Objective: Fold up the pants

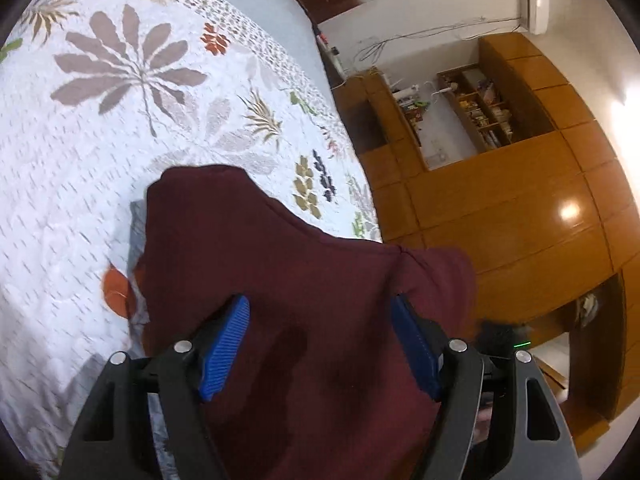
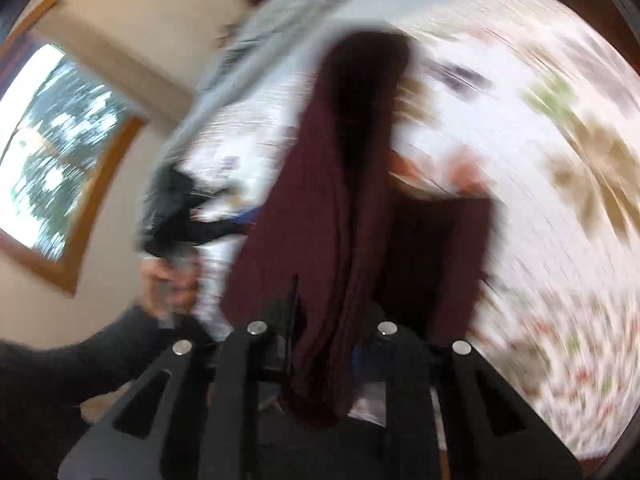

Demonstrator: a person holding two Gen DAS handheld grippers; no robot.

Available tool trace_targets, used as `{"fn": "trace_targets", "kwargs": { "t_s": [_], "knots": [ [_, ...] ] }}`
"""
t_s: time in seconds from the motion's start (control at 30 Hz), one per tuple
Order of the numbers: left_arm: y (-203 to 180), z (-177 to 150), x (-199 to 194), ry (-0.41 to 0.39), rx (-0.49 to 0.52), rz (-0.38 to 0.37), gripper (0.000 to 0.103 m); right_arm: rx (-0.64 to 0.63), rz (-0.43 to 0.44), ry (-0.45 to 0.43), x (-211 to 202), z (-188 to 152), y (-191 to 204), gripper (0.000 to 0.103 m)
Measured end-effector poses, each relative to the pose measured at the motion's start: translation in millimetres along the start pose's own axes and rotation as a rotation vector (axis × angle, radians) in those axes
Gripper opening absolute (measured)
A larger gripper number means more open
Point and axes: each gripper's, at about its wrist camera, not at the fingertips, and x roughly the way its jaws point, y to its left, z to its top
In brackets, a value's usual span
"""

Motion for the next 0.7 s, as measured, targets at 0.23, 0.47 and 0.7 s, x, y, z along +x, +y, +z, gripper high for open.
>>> {"fn": "trace_targets", "kwargs": {
  "t_s": [0.23,0.47,0.7],
  "knots": [
    [-23,-8,0,-0.018,0.067,0.085,0.074,0.189,0.041,-0.147,-3,-26,-42,0.059],
    [-81,-56,-7,-0.021,0.2,-0.077,0.075,0.085,-0.016,-0.301,-41,29,-1,0.058],
    [-66,-113,38,0.123,0.222,-0.063,0.074,0.142,0.059,-0.147,24,37,-14,0.039]
  ]
}}
